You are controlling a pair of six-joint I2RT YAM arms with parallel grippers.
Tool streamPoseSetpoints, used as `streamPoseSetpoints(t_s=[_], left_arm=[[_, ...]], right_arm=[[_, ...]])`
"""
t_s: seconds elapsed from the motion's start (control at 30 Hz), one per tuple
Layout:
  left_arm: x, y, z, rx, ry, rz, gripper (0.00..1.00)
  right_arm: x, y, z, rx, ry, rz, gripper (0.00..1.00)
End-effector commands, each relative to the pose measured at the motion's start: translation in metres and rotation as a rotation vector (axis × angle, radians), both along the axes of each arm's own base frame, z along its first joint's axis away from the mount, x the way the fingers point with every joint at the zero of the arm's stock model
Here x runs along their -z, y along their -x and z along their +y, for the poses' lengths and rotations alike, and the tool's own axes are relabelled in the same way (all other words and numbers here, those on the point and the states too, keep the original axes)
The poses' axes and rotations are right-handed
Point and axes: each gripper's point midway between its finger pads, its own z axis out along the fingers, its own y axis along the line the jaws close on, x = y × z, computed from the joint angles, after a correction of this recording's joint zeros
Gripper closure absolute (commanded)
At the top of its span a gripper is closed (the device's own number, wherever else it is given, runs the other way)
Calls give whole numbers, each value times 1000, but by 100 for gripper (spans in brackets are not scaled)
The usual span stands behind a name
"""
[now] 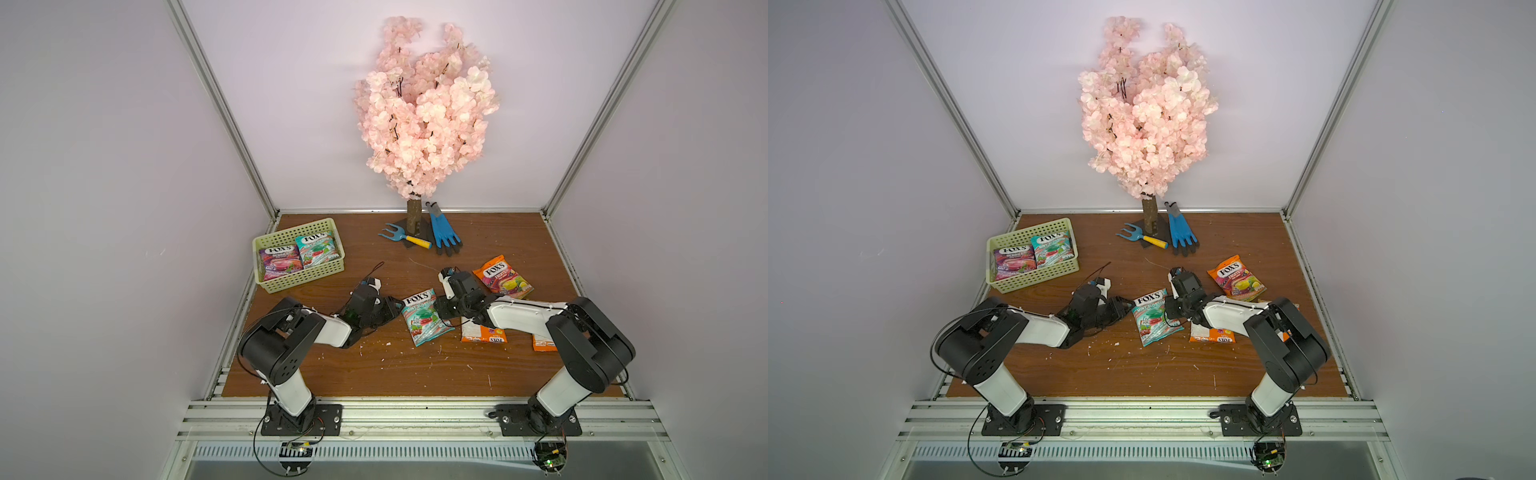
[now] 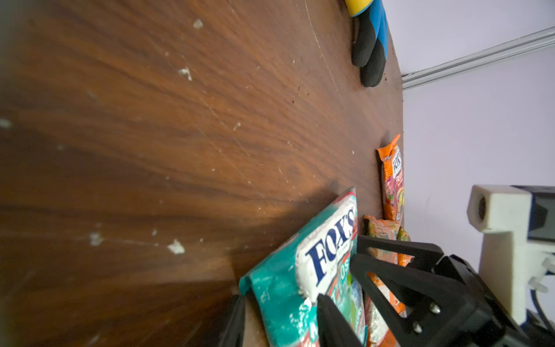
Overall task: Put the candies in the basket
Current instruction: Pick up the candy at the center of the board.
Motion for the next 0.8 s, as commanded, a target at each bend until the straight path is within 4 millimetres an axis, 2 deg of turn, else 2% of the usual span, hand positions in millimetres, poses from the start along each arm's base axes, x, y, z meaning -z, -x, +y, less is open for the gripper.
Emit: streamPoseSetpoints(t_s=[0.0,0.07,0.17,0.3,0.4,0.5,0.6,0.67,0.77], left_arm=[[-2,-6,-14,14,68,-9,56],[-4,-10,-19,19,82,-14,60],[-8,-14,-20,18,79,-41,71],[-13,-17,-19,20,73,-65,100],[-14,-17,-16,30,51,-54,100],[-22,-21,-5,37,-7,-62,100],[-44,-30,11,83,-98,-101,100],[-65,-38,23,117,-177,-134,100],[-106,-51,44,140,-304,-189,100]], right_arm=[[23,23,-1,-36,18,90,56],[25,26,0,-38,21,93,56],[27,28,0,-41,21,95,57],[28,29,0,-40,19,90,57],[18,25,-2,-28,19,52,57],[-9,14,-1,-15,-9,-38,55],[-48,-2,-5,31,-37,-170,50],[-70,-9,-9,62,-55,-256,47],[-91,-14,-17,88,-60,-347,39]])
